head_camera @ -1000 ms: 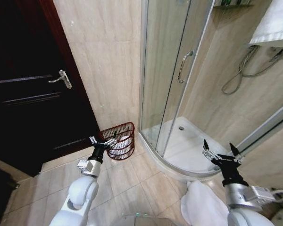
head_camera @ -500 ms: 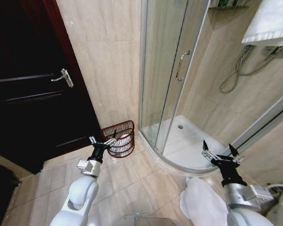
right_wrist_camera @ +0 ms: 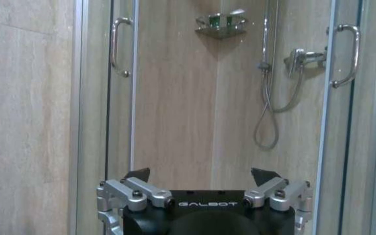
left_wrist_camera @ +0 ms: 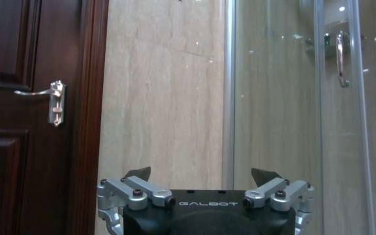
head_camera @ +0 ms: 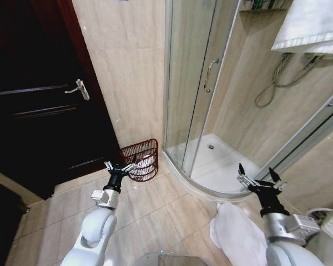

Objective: Discard the used towel into the hamper.

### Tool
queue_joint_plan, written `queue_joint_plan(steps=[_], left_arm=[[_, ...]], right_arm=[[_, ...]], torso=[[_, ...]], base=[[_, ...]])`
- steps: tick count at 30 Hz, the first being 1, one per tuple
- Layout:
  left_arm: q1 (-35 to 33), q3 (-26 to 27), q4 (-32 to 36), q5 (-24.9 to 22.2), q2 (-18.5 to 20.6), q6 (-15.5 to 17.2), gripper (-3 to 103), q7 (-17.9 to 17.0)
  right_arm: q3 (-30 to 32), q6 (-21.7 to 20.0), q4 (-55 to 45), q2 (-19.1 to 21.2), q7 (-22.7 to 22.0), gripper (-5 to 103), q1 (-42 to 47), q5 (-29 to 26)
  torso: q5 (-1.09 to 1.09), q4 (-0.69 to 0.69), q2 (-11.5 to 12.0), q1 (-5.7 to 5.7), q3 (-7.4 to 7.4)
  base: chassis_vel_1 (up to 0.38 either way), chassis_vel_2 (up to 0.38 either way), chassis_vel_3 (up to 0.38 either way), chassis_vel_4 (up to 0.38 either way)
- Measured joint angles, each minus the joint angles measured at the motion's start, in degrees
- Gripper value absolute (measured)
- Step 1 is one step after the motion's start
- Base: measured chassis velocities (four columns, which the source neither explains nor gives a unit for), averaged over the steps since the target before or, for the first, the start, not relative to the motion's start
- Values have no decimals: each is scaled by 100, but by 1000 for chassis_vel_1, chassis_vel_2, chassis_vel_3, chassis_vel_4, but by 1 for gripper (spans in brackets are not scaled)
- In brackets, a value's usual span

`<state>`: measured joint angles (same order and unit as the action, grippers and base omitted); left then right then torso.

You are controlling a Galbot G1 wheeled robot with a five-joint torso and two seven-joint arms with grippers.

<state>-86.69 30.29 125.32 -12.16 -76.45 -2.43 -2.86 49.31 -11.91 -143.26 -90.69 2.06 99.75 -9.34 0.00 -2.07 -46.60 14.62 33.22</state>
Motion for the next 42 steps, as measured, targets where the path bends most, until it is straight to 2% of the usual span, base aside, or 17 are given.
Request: queue_joint_plan(steps=[23,26,42], left_arm=[[-148,-37,-61,206,-67,-172,100,53],[-95,-74,-62,262,-76,-157,100,79],[-81,-126,-105,382,-114,-177,100,163]], right_arm=[[-6,277,155,-13,-37,100,27,-111],[2,342,225,-4,-85,100,-43,53],[-125,385,213,-36,-125,100,-88,169]], torso=[[0,0,0,0,0],[1,0,0,0,0],[0,1,0,1,0]], base=[[-88,-110,87,106],[-29,-83,14,36],[-27,-23,-23,-28]])
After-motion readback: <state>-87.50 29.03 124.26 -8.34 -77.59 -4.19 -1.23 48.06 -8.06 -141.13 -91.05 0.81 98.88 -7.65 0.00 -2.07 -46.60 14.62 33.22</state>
